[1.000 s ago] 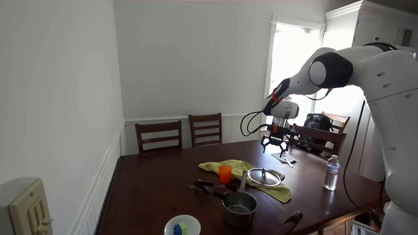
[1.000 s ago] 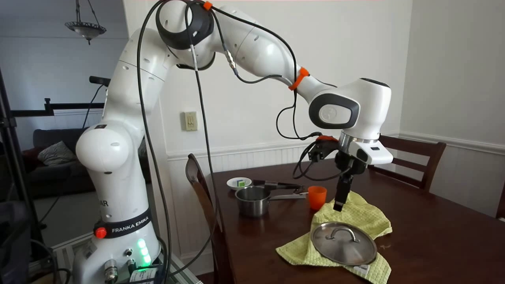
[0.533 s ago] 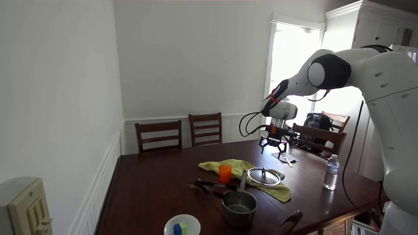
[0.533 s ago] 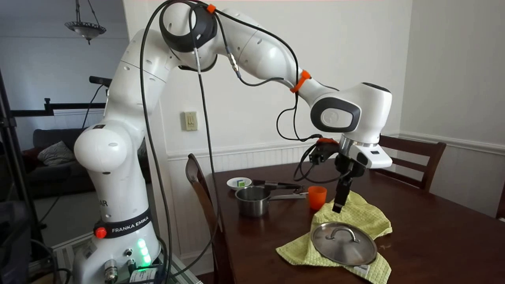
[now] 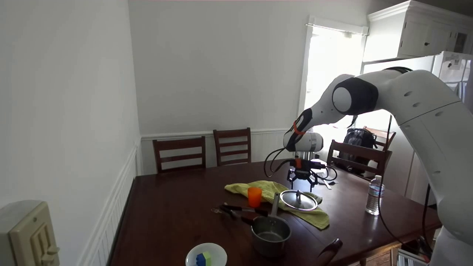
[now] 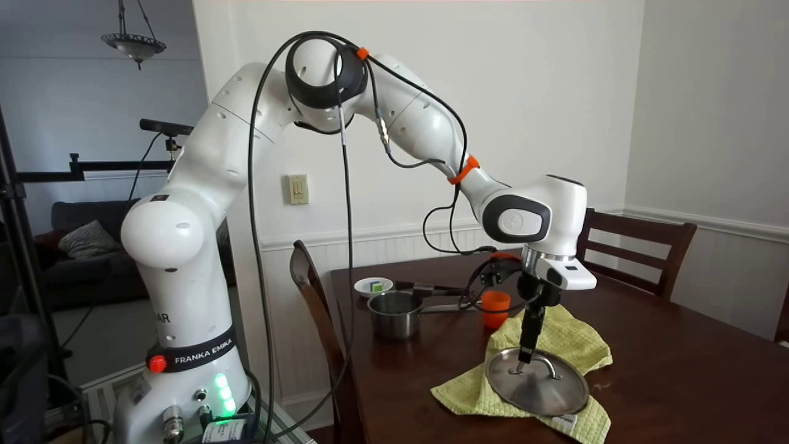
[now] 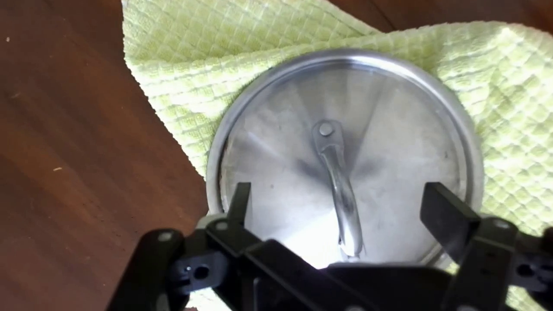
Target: Put the lid on the white bowl
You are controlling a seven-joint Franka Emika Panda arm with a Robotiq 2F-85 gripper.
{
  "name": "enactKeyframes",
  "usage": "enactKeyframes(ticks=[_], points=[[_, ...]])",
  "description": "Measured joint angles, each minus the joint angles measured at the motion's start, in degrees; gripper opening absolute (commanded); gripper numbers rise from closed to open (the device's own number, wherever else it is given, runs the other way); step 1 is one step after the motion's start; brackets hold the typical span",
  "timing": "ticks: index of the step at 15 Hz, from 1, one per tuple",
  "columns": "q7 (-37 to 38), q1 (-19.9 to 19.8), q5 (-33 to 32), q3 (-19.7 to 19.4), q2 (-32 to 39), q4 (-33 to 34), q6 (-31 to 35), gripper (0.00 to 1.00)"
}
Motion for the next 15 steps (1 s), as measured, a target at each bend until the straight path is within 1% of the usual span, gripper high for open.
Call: enactKeyframes(ticks=[4,8,11,15], points=[[0.26,1.17,-5.96,-0.5,2.44,0.45,0.04,1.0],[-2.65,1.45,-12.31,-0.77,3.11,0.64,0.0,1.0],[-5.58,1.63,-13.65,-0.48,3.11,0.59,2.06,1.0],[-7.4,1.72,-13.54,0.79,3.11,-0.42,8.13,1.0]])
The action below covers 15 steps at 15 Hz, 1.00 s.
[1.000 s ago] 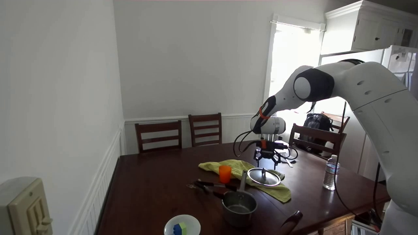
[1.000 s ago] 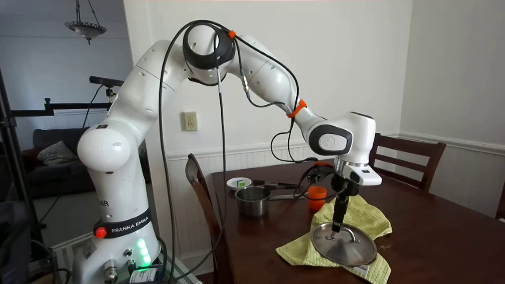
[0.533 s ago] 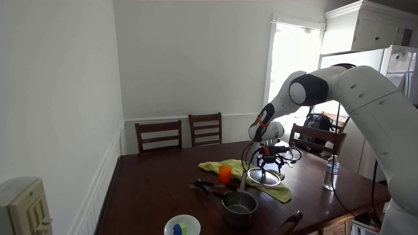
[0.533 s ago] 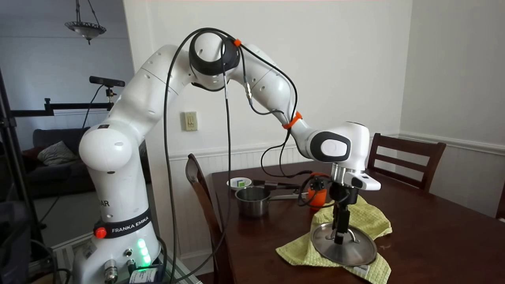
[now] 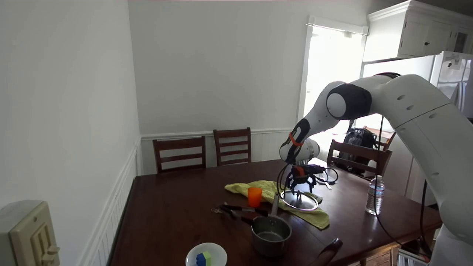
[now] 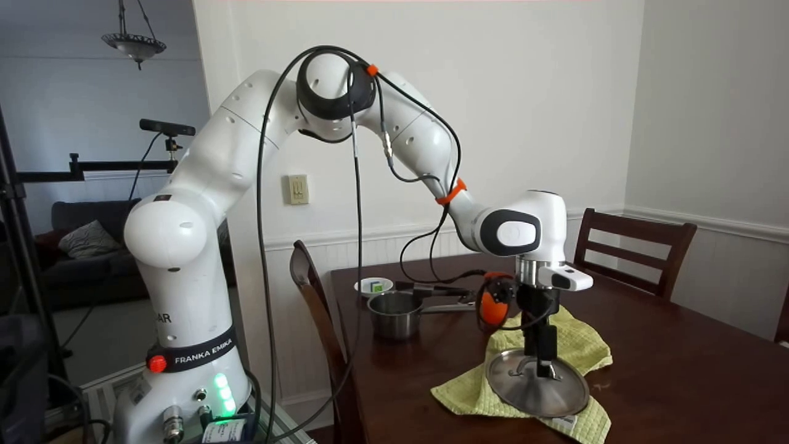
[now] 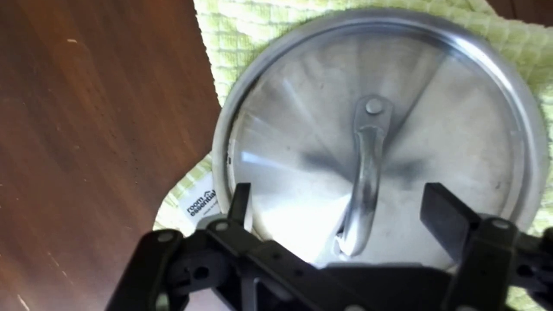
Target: Put the lid on the white bowl
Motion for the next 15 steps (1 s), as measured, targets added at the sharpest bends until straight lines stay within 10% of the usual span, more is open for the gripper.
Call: enactKeyframes(ticks=[15], points=[[-8.46,-10.25,19.42,11.39,-8.99,-19.49,27.73,0.62]])
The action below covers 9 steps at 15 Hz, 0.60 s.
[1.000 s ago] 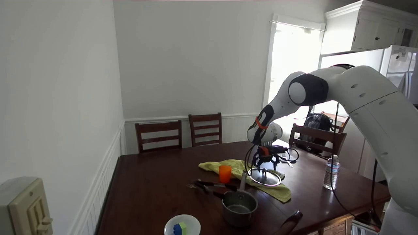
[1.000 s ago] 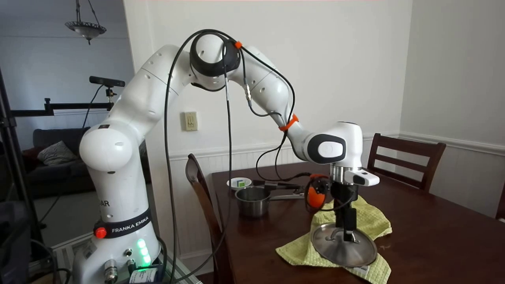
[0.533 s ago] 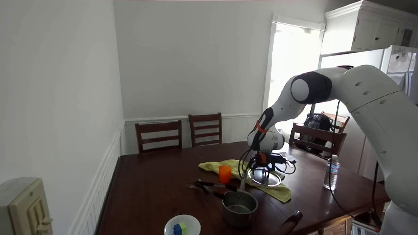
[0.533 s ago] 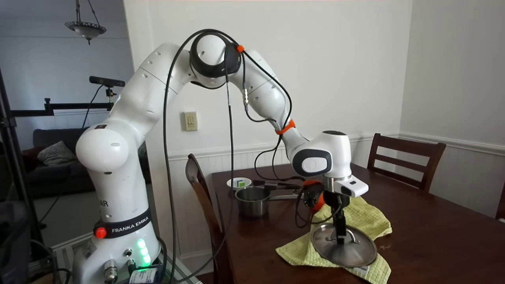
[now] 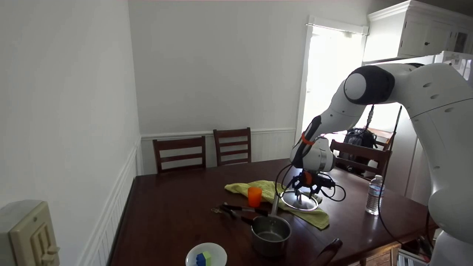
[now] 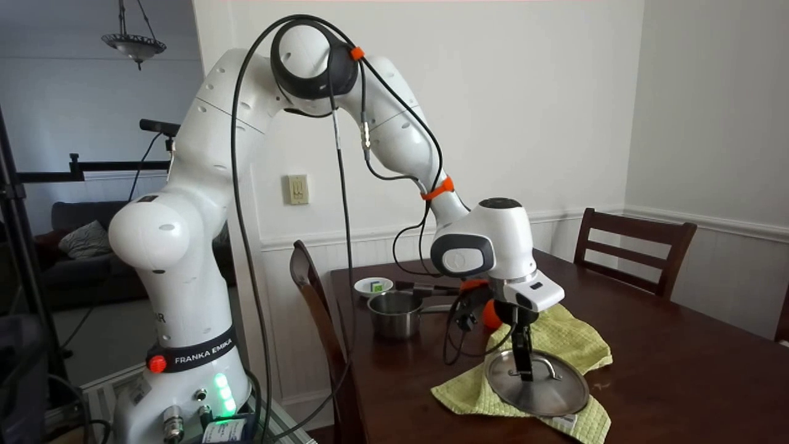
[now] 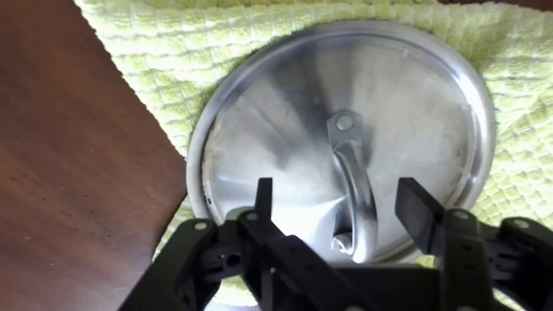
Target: Put the lid on the white bowl
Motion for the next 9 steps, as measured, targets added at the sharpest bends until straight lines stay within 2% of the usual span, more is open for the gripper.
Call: enactKeyframes(ticks=[2,3,5,6,8,9], points=[[-0.26,0.04,-0.33,-0.59,-1.47,-0.08,-2.35,0.79],[-0.27,0.3,-0.67,-1.16,-1.95,0.3,-3.76,0.79],[-0.27,0.73,-1.4,-2.23,-2.24,1.8,-6.9,0.89],[-0.31,0.74,-1.76,-2.54,-2.2,2.9,-9.05,0.9],[-0.39,0.73,-2.09,-3.01,-2.04,5.16,-13.17,0.84],[-0.45,0.71,-2.09,-3.12,-1.91,6.29,-15.09,0.74]])
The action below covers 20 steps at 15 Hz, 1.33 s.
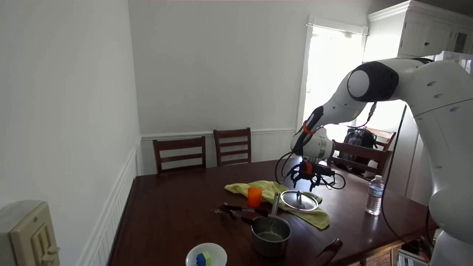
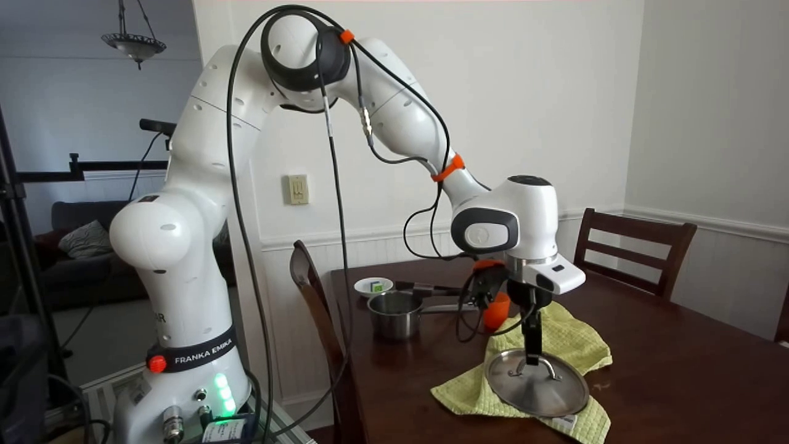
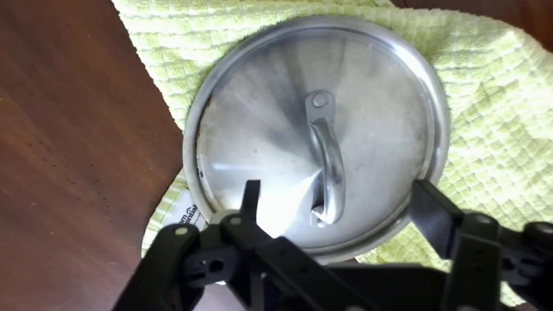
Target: Put the lid on the white bowl
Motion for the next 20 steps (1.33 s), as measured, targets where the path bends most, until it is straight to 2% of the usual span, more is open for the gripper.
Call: enactKeyframes(ticks=[2,3,4,5,7,12,14,16,18,20], points=[[-0.01,0.01,0.0,-0.2,0.42,2.09,-3.6,0.52],[0.0,0.01,0.0,-0.38,0.76,3.13,-5.6,0.48],[0.14,0.07,-0.2,-0.72,1.2,4.14,-7.65,0.51],[0.38,0.13,-0.41,-1.17,1.8,5.12,-9.48,0.47],[0.89,0.19,-0.57,-2.09,3.12,6.75,-11.78,0.55],[1.95,0.24,-0.57,-3.03,6.77,10.37,-12.18,0.5],[2.09,0.48,-0.57,-3.02,8.24,11.94,-12.18,0.35],[2.31,0.84,-0.57,-3.01,9.52,13.34,-12.2,0.14],[2.5,1.21,-0.58,-3.01,10.56,14.44,-12.34,0.02],[2.7,1.45,-0.74,-3.02,11.38,15.27,-12.67,0.01]])
